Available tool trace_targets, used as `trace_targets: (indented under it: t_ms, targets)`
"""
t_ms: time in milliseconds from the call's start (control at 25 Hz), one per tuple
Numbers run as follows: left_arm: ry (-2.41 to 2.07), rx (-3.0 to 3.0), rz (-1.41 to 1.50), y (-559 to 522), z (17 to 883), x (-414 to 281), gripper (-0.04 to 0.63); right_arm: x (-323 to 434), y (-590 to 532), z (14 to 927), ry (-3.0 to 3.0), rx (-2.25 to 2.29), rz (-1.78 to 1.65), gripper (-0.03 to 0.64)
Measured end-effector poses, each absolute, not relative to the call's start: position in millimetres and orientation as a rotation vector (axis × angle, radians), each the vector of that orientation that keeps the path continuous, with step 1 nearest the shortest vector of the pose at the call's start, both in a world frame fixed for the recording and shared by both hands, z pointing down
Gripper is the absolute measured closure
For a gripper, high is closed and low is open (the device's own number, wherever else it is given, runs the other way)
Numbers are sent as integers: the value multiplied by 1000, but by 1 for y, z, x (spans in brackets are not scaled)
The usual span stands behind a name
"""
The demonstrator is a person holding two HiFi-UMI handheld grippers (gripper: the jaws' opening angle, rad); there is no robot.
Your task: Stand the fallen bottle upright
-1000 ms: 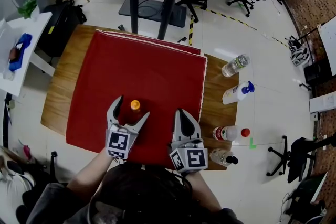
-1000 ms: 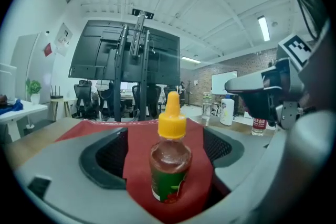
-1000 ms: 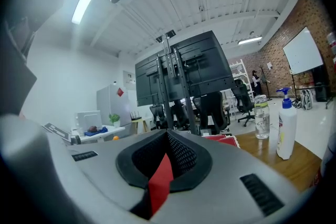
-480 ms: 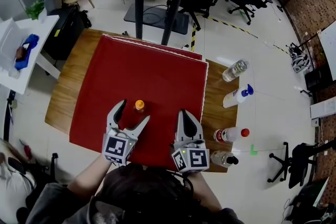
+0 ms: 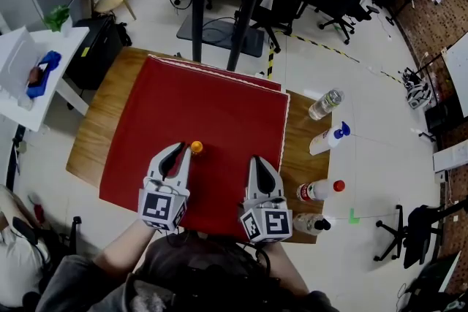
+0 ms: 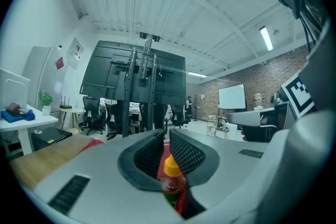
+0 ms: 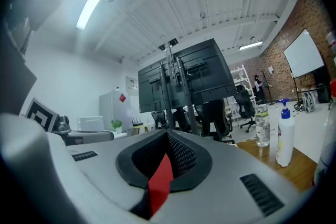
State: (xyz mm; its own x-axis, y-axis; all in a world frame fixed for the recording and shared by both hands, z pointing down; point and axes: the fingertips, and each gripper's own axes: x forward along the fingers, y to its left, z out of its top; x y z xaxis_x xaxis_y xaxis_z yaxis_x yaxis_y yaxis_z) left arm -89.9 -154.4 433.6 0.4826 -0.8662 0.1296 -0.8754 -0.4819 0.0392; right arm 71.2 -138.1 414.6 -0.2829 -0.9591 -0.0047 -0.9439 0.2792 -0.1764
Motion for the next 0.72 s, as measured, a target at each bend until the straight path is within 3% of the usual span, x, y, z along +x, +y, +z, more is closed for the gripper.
trace_targets:
  t_ms: [80, 720]
  targets:
    - [-1535, 2608, 128, -156, 435, -87, 591, 73, -135, 412, 2406, -1805, -218, 611]
    - [-1472, 2599, 159, -152, 431, -59, 589, 62, -126, 403, 2478, -1757, -174, 611]
